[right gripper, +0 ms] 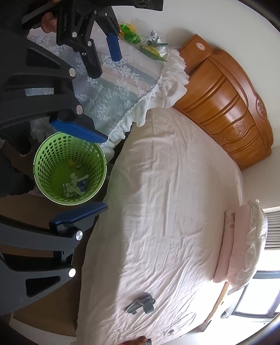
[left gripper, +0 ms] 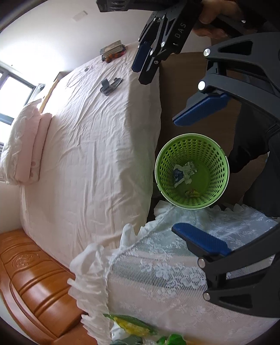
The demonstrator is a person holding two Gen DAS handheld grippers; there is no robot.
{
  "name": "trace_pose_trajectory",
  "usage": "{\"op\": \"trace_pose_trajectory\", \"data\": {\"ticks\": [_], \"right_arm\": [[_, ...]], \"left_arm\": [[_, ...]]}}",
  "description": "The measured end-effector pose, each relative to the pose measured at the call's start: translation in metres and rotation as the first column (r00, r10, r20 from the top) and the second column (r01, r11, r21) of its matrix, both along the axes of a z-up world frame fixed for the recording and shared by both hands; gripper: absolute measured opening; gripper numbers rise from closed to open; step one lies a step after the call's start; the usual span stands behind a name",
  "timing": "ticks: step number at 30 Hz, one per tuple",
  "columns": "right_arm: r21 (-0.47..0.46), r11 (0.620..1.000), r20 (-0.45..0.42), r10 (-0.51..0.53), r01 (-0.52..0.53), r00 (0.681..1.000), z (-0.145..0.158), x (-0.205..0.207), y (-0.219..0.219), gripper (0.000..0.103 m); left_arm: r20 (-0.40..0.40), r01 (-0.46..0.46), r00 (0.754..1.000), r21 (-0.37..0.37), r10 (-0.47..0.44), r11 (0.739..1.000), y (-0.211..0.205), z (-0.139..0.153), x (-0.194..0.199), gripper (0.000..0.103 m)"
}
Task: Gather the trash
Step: 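Move both tools back over the table toward the plastic bags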
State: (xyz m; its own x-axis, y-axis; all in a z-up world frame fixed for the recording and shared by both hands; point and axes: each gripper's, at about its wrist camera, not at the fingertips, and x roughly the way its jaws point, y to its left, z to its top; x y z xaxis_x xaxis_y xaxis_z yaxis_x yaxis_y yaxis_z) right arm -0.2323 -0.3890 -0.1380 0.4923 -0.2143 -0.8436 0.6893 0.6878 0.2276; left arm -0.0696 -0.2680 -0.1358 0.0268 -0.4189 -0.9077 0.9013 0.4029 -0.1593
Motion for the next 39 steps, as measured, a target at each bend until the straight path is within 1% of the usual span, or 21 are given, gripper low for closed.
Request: {"op": "trace_pose_trajectory", "data": {"ticks": [6,9,12,14,15,16,17,19,23,27,29,33,39], "right_arm": [[0.002,1.0,0.0,-0.006,0.006,1.0,0.0,0.003,-0.001,0.059],[0.008,1.0,-0.001,-0.006,0.006,1.0,-0.001,0.005,-0.001,0.061],[0.002,1.0,-0.01,0.0,0.0,1.0,0.002,0.011,0.002,0.066],[-0.009,1.0,-0.014,0.01,-0.01,1.0,0.007,0.015,0.006,0.077],[-0.029,0.999,-0.023,0.014,-0.015,1.0,0.012,0.02,0.01,0.088],[-0.045,0.999,-0.031,0.023,-0.024,0.999,0.016,0.025,0.014,0.097],[-0.066,0.997,-0.039,0.039,-0.041,0.999,0.022,0.031,0.02,0.1],[-0.085,0.993,-0.048,0.076,-0.079,0.996,0.029,0.044,0.028,0.101],[-0.09,0.984,-0.057,0.147,-0.152,0.987,0.041,0.074,0.049,0.101],[-0.092,0.971,-0.038,0.216,-0.219,0.976,0.049,0.102,0.072,0.101],[-0.104,0.961,-0.032,0.254,-0.256,0.967,0.054,0.118,0.086,0.101],[-0.114,0.945,-0.032,0.305,-0.306,0.952,0.058,0.14,0.107,0.101],[-0.12,0.922,-0.034,0.366,-0.368,0.93,0.061,0.163,0.131,0.101]], "left_arm": [[0.005,-0.045,0.999,-0.009,0.045,0.999,0.011,0.003,0.014,0.087],[0.011,-0.066,0.998,-0.01,0.066,0.998,0.016,0.004,0.021,0.087],[0.021,-0.089,0.996,-0.014,0.089,0.996,0.023,0.009,0.027,0.087],[0.04,-0.105,0.994,-0.03,0.106,0.994,0.029,0.017,0.029,0.087],[0.054,-0.115,0.992,-0.047,0.117,0.992,0.034,0.024,0.031,0.087],[0.062,-0.122,0.99,-0.06,0.126,0.991,0.038,0.03,0.032,0.088],[0.072,-0.133,0.988,-0.074,0.138,0.988,0.044,0.037,0.034,0.088],[0.096,-0.163,0.98,-0.101,0.173,0.981,0.057,0.051,0.04,0.095],[0.134,-0.235,0.957,-0.155,0.256,0.96,0.093,0.075,0.052,0.095],[0.171,-0.321,0.922,-0.169,0.349,0.932,0.134,0.087,0.065,0.095],[0.169,-0.361,0.906,-0.168,0.387,0.917,0.151,0.088,0.07,0.095],[0.162,-0.451,0.866,-0.158,0.473,0.879,0.191,0.086,0.084,0.095],[0.166,-0.536,0.814,-0.157,0.557,0.829,0.235,0.082,0.095,0.095]]}}
